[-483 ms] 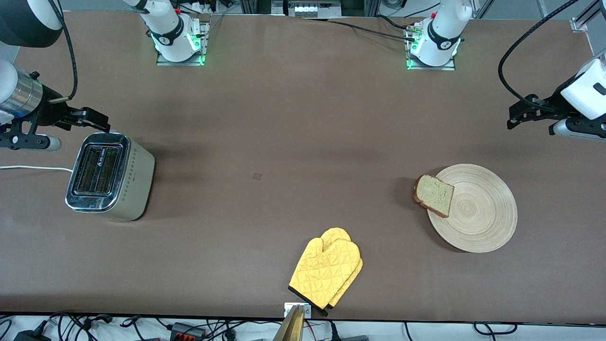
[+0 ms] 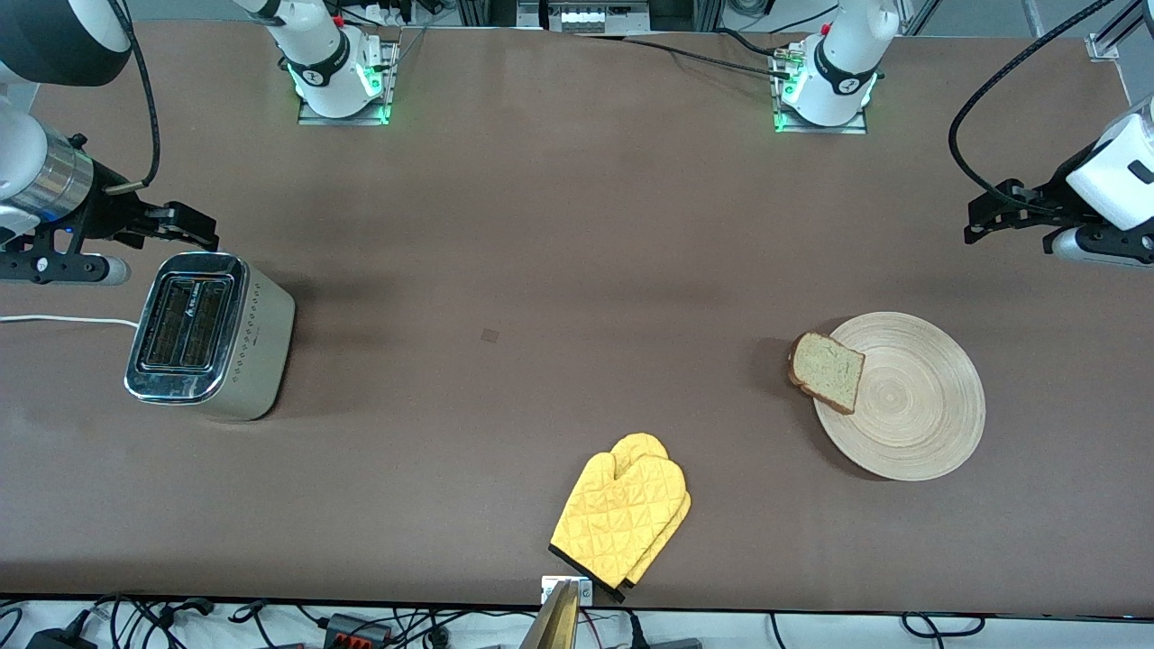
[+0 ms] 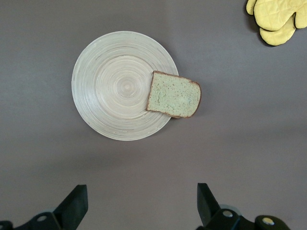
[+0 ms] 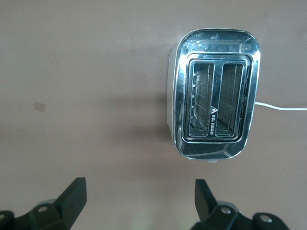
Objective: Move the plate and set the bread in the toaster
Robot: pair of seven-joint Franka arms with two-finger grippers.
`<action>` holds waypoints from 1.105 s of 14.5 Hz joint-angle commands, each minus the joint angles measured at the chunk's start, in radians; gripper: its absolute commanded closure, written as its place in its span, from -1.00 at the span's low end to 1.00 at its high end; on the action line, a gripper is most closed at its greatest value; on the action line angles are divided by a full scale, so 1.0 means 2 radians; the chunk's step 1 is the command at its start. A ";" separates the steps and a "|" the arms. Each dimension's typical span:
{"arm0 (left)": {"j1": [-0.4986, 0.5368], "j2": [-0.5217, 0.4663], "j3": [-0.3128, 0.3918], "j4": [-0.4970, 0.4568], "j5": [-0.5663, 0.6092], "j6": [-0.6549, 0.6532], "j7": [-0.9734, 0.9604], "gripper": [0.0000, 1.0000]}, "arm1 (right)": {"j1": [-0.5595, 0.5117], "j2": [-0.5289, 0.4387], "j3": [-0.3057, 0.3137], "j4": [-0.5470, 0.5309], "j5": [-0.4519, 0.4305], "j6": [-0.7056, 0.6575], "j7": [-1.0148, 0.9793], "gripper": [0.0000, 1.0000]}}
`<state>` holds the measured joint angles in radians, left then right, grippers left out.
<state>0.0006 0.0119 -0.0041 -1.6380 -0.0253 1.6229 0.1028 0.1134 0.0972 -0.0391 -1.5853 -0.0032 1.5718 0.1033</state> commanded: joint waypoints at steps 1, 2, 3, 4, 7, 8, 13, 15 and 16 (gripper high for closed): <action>0.003 0.008 0.000 0.017 -0.002 -0.013 -0.005 -1.00 | 0.004 0.000 -0.003 0.008 0.005 -0.007 0.006 -1.00; 0.004 0.007 0.000 0.017 -0.002 -0.014 -0.005 -1.00 | 0.004 0.000 -0.003 0.008 0.005 -0.007 0.006 -1.00; 0.003 0.008 0.000 0.017 -0.002 -0.014 -0.005 -1.00 | 0.004 0.000 -0.003 0.008 0.005 -0.007 0.006 -1.00; 0.002 0.008 0.000 0.018 -0.002 -0.014 -0.005 -1.00 | 0.004 0.000 -0.003 0.008 0.005 -0.007 0.005 -1.00; 0.003 0.008 0.000 0.018 -0.002 -0.014 -0.005 -1.00 | 0.002 0.001 -0.004 0.008 0.005 -0.007 0.004 -1.00; 0.004 0.008 0.000 0.018 -0.002 -0.015 -0.005 -1.00 | 0.002 0.001 -0.004 0.008 0.005 -0.007 0.003 -1.00; 0.007 0.014 0.006 0.018 -0.007 -0.018 0.001 -1.00 | 0.001 0.001 -0.004 0.008 0.005 -0.007 0.001 -1.00; 0.009 0.014 0.006 0.018 -0.007 -0.018 0.002 -1.00 | 0.001 0.001 -0.005 0.008 0.005 -0.007 0.001 -1.00; 0.010 0.015 0.006 0.018 -0.007 -0.018 0.003 -1.00 | 0.001 0.001 -0.005 0.008 0.005 -0.007 0.001 -1.00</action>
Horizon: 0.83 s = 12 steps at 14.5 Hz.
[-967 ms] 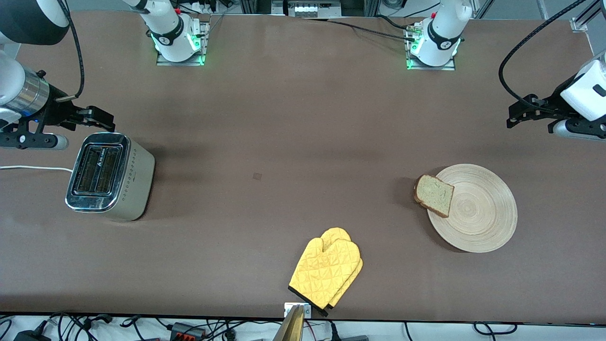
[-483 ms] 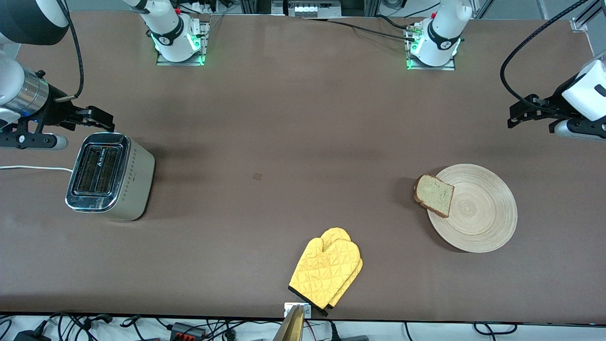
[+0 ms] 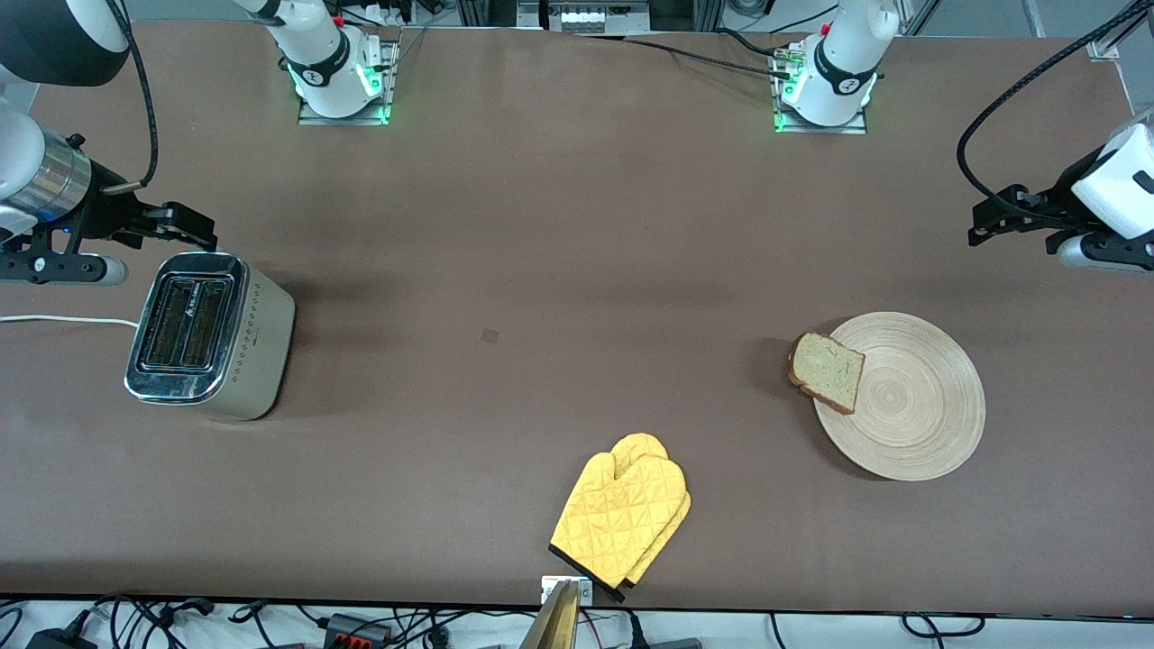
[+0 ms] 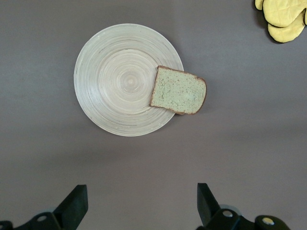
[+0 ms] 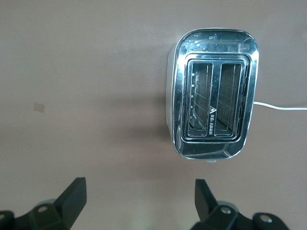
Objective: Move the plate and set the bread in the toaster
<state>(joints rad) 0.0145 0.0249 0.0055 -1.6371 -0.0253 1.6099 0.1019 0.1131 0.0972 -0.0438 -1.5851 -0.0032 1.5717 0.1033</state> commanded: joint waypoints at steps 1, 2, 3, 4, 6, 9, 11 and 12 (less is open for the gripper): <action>0.004 0.012 0.001 0.018 -0.008 -0.011 0.004 -1.00 | 0.001 0.001 -0.003 0.008 0.005 -0.007 0.001 -1.00; 0.011 0.022 0.002 0.023 -0.007 -0.010 0.004 -1.00 | 0.001 0.001 -0.003 0.008 0.005 -0.007 0.000 -1.00; 0.024 0.036 0.002 0.032 -0.007 -0.009 0.007 -1.00 | 0.001 0.001 -0.003 0.008 0.005 -0.007 0.001 -1.00; 0.045 0.059 0.002 0.045 -0.007 -0.010 0.016 -1.00 | 0.001 0.002 -0.003 0.008 0.005 -0.007 0.000 -1.00; 0.089 0.100 0.001 0.053 -0.010 -0.009 0.060 -1.00 | 0.001 0.001 -0.002 0.008 0.005 -0.007 0.001 -1.00; 0.145 0.142 0.001 0.054 -0.054 -0.004 0.122 -1.00 | 0.002 0.001 -0.002 0.006 0.006 -0.007 0.006 -1.00; 0.189 0.182 0.001 0.068 -0.123 -0.003 0.171 -1.00 | 0.003 0.001 -0.002 0.006 0.005 -0.007 0.004 -1.00; 0.204 0.206 0.001 0.079 -0.155 -0.003 0.194 -1.00 | 0.003 0.001 -0.002 0.006 0.005 -0.007 0.004 -1.00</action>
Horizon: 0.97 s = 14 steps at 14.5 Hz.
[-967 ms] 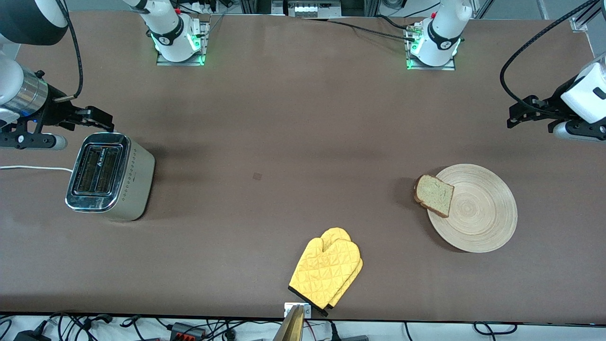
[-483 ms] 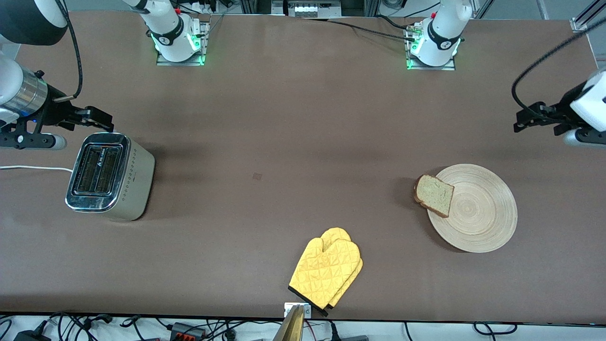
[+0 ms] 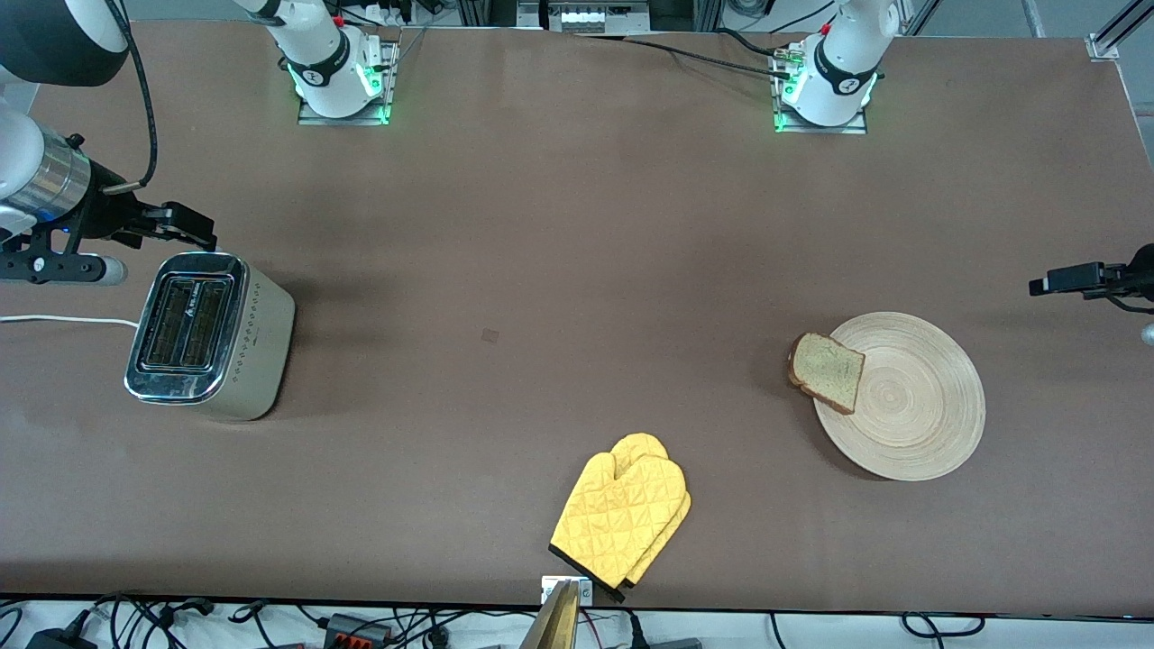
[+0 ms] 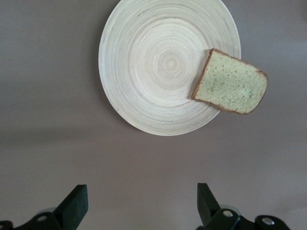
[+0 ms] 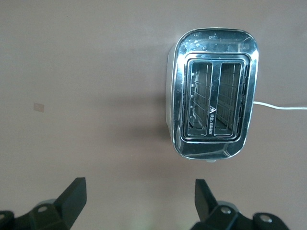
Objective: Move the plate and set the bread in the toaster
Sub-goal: 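Lower the left gripper to the wooden plate's rim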
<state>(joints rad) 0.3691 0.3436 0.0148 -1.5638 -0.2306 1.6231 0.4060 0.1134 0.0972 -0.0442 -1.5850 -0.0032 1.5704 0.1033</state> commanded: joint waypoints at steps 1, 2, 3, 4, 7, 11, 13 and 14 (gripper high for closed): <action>0.040 0.076 -0.004 0.066 -0.075 -0.007 0.067 -1.00 | 0.003 0.001 -0.002 0.008 0.005 -0.007 0.004 -1.00; 0.049 0.101 -0.004 0.091 -0.087 -0.006 0.091 -1.00 | 0.003 0.001 -0.002 0.008 0.005 -0.007 0.004 -1.00; 0.055 0.130 -0.004 0.116 -0.102 -0.005 0.113 -1.00 | 0.004 0.001 -0.002 0.008 0.005 -0.007 0.004 -1.00; 0.066 0.157 -0.004 0.141 -0.121 -0.005 0.130 -1.00 | 0.004 0.000 -0.002 0.008 0.005 -0.007 0.004 -1.00; 0.092 0.214 -0.004 0.176 -0.171 0.002 0.191 -1.00 | 0.003 0.001 -0.002 0.006 0.006 -0.007 0.002 -1.00; 0.117 0.263 -0.004 0.175 -0.266 0.046 0.223 -1.00 | 0.002 0.001 -0.002 0.006 0.006 -0.007 0.000 -1.00; 0.127 0.283 -0.004 0.175 -0.292 0.049 0.224 -1.00 | 0.002 0.001 -0.002 0.006 0.006 -0.007 0.001 -1.00; 0.132 0.290 -0.004 0.175 -0.303 0.049 0.224 -1.00 | 0.002 0.001 -0.002 0.006 0.006 -0.007 0.001 -1.00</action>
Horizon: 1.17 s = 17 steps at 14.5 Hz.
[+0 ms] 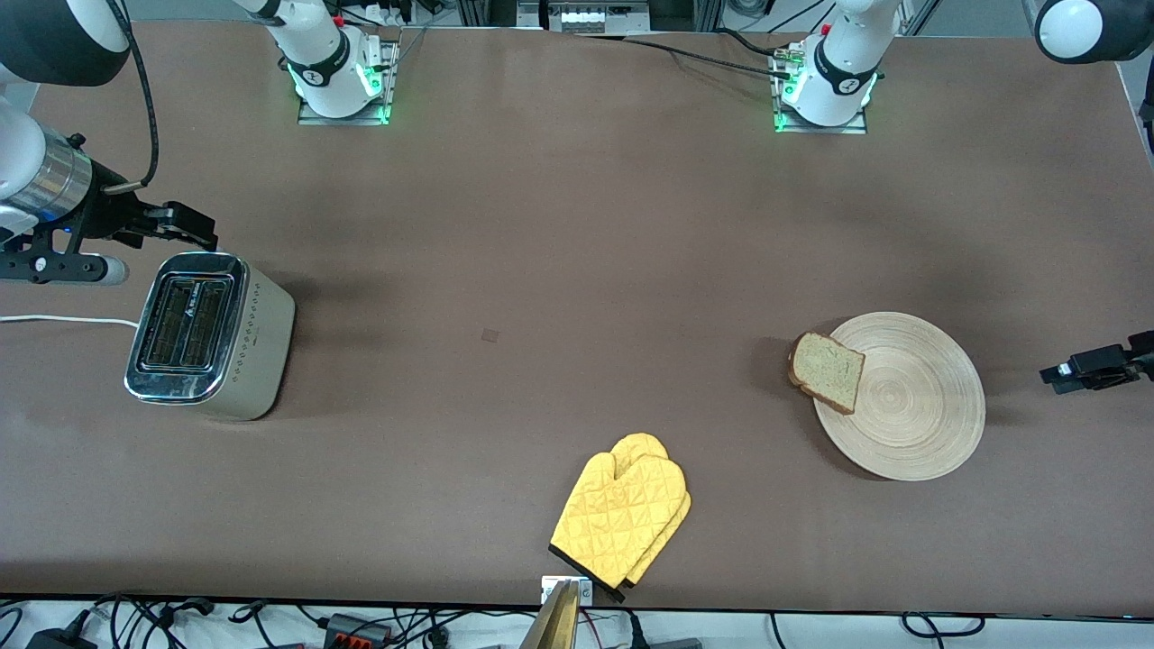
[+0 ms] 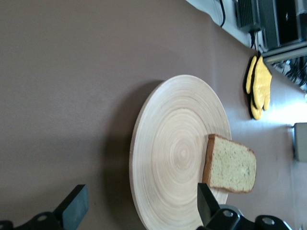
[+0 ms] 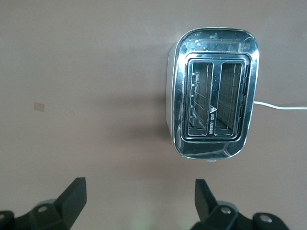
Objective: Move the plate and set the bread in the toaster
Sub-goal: 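Lower the left gripper to the wooden plate's rim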
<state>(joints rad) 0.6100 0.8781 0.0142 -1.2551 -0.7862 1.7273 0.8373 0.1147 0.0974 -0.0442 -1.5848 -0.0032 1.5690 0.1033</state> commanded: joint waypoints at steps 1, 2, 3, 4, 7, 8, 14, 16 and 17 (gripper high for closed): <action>0.013 0.026 -0.003 0.021 -0.030 -0.003 0.009 -1.00 | 0.001 0.001 -0.002 0.006 0.007 -0.007 0.000 -1.00; 0.013 0.027 -0.003 0.019 -0.031 -0.003 0.009 -1.00 | -0.001 0.001 -0.002 0.006 0.007 -0.007 0.000 -1.00; 0.012 0.030 -0.003 0.020 -0.033 -0.003 0.009 -1.00 | -0.001 0.001 -0.002 0.006 0.007 -0.009 0.001 -1.00; 0.012 0.037 -0.003 0.017 -0.033 -0.003 0.012 -1.00 | 0.000 0.002 -0.002 0.006 0.007 -0.010 0.001 -1.00; 0.007 0.057 -0.008 0.016 -0.033 -0.003 0.012 -1.00 | 0.000 0.002 -0.002 0.006 0.009 -0.011 0.002 -1.00; 0.006 0.057 -0.009 0.015 -0.032 -0.004 0.012 -1.00 | 0.000 0.002 -0.002 0.006 0.009 -0.011 0.002 -1.00; -0.019 0.059 -0.009 0.002 -0.021 -0.040 0.012 -0.39 | 0.000 0.001 -0.002 0.006 0.009 -0.011 0.002 -1.00; -0.020 0.071 -0.010 0.002 -0.017 -0.038 0.051 0.14 | 0.000 0.001 -0.002 0.006 0.009 -0.011 0.002 -1.00; -0.020 0.084 -0.010 0.003 -0.021 -0.036 0.071 0.17 | 0.000 0.002 -0.002 0.006 0.009 -0.011 0.002 -1.00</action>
<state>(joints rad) 0.5667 1.0035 -0.0083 -1.2577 -0.8262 1.6638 0.8910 0.1144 0.0976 -0.0447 -1.5848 -0.0011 1.5601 0.1033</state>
